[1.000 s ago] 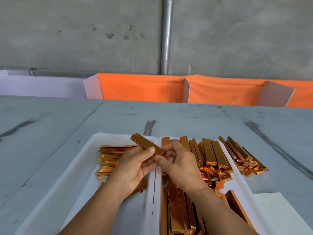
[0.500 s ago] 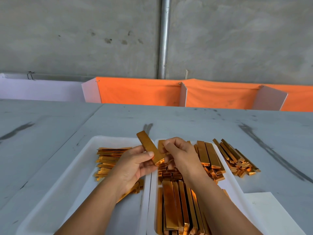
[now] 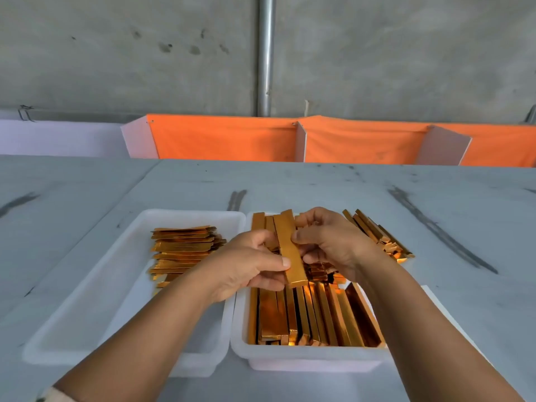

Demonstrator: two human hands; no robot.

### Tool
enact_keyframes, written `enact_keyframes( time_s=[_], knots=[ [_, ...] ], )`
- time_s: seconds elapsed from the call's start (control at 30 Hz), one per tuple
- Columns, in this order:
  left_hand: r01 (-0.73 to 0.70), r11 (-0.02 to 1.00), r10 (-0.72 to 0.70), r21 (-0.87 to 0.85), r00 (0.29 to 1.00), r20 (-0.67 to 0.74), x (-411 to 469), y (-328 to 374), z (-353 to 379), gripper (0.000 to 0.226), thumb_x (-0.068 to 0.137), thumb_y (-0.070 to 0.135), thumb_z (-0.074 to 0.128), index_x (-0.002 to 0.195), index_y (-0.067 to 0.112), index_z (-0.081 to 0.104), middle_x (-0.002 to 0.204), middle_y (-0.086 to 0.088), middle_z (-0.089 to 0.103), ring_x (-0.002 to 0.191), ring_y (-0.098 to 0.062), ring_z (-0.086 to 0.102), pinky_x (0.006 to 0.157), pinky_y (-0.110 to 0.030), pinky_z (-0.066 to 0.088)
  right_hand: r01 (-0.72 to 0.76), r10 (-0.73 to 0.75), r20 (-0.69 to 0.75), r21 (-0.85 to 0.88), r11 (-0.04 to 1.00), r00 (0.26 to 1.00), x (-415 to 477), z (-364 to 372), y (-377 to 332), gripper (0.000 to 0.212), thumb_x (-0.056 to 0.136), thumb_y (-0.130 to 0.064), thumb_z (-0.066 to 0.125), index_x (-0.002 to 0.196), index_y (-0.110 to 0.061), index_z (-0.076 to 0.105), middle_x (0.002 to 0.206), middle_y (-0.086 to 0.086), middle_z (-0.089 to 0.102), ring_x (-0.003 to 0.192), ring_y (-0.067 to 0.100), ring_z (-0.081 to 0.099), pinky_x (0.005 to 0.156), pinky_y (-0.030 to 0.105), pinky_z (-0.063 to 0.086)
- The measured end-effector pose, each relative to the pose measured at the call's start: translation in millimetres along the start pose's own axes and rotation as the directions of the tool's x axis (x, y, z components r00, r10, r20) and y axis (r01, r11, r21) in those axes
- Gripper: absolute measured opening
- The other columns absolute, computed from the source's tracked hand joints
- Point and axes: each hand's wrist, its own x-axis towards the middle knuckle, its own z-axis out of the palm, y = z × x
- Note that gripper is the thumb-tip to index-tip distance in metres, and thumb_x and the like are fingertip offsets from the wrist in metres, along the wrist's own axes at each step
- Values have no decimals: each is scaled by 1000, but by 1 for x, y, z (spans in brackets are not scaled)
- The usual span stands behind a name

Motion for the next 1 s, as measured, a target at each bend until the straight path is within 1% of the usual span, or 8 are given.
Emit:
enact_keyframes(
  time_s=[0.23,0.37,0.47,0.6,0.7,0.8,0.9,1.0],
  knots=[
    [24,985,0,172,991,-136,4,0,3,48,86,17,72,130,21,53,104,-9,66,83,-17,73,71,-28,59,-151,138,-64,-330,932,988,-22,-46,5,19,84,5,62,86,-11,52,77,14,63,58,19,65,58,29,57],
    [25,978,27,209,971,-239,4,-4,-11,40,87,17,70,126,21,59,100,-8,67,80,-14,72,69,-27,59,-197,157,-124,-736,648,980,-25,-56,18,21,82,-3,62,103,-1,61,71,8,59,59,14,57,63,26,48],
    [48,981,11,187,952,-306,3,-8,-24,33,88,17,71,119,21,62,96,-9,68,76,-14,72,66,-26,58,-229,205,-135,-796,560,969,-24,-51,26,29,82,-6,66,109,-8,58,80,4,63,67,12,60,66,25,50],
    [103,980,-20,172,904,-428,4,-12,-47,25,87,17,71,111,21,64,96,-9,71,80,-17,72,64,-26,58,-234,175,-168,-836,496,970,-20,-45,32,29,81,-12,71,102,-18,51,81,2,64,57,8,64,53,18,47],
    [116,986,-31,116,826,-563,6,-14,-69,21,88,11,69,109,14,66,96,-10,70,83,-19,71,64,-28,58,-225,186,-153,-853,472,971,-19,-44,31,22,83,-15,72,89,-21,51,75,0,64,52,6,63,47,15,44],
    [179,971,-22,158,725,-688,10,-17,-91,22,90,5,63,111,8,65,97,-10,66,91,-22,66,78,-35,56,-183,144,-134,-889,420,980,-19,-40,24,7,90,-20,64,92,-15,60,74,2,71,57,8,66,55,16,49],
    [389,814,24,431,719,-694,13,-23,-105,14,88,8,63,101,8,65,101,-11,65,98,-28,61,91,-41,53,-110,95,-74,-883,457,993,-15,-27,15,18,97,-27,56,91,-13,65,75,3,72,59,10,64,62,19,51],
    [520,524,-58,674,812,-581,11,-31,-101,24,77,32,76,85,13,65,88,-1,65,82,-17,60,66,-28,48,7,-22,-6,-846,533,1000,-8,-3,6,13,95,-29,57,87,-20,61,88,-4,65,76,8,60,60,19,46]
  ],
)
